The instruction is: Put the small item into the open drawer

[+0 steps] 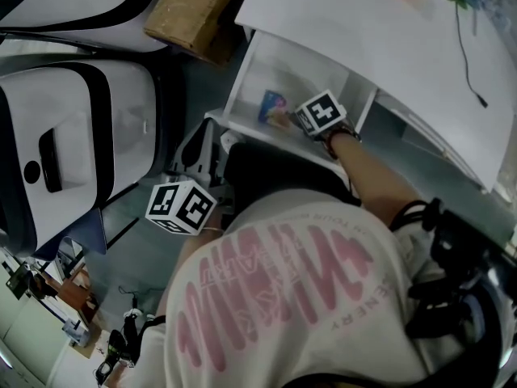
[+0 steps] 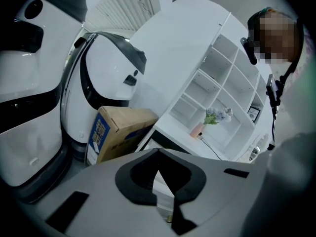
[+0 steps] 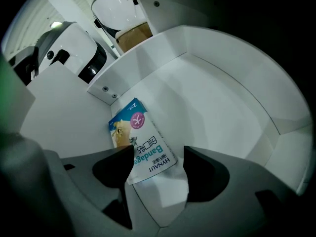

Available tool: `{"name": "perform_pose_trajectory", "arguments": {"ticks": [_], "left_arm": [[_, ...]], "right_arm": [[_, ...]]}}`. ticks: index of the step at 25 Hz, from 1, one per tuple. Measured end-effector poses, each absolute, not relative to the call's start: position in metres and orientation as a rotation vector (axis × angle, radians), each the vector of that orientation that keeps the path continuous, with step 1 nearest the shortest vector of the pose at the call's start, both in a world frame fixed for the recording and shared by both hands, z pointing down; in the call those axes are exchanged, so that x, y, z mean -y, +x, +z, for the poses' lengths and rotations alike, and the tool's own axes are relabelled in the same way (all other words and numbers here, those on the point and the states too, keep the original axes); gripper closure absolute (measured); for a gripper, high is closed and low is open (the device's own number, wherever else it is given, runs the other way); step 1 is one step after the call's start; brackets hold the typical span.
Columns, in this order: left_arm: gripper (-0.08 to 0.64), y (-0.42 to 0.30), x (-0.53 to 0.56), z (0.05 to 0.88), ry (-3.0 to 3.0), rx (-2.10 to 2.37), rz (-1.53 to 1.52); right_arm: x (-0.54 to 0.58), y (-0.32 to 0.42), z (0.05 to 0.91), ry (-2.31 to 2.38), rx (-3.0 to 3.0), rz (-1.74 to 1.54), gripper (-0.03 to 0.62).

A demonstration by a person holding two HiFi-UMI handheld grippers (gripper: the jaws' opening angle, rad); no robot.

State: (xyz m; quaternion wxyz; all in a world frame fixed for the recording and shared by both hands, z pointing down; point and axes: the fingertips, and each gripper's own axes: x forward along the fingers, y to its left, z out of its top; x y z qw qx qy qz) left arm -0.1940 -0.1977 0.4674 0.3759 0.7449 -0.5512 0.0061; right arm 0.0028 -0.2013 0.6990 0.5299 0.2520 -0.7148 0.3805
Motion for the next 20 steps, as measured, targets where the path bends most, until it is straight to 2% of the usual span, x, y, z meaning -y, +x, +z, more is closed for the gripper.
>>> {"name": "perform_pose_trajectory", "arguments": {"ticks": [10,20], "left_arm": [[0.532,-0.171,0.174,0.450,1.946,1.432,-0.064],[0.532,-0.162,0.186,0.424,2.043,1.417,-0.049]], "right_arm": [[0.185,0.009,0.686,0.498,1.759,0.935,0.267],[0.194,0.009,0.636,0.621,1.849,1.005,0.275]]}}
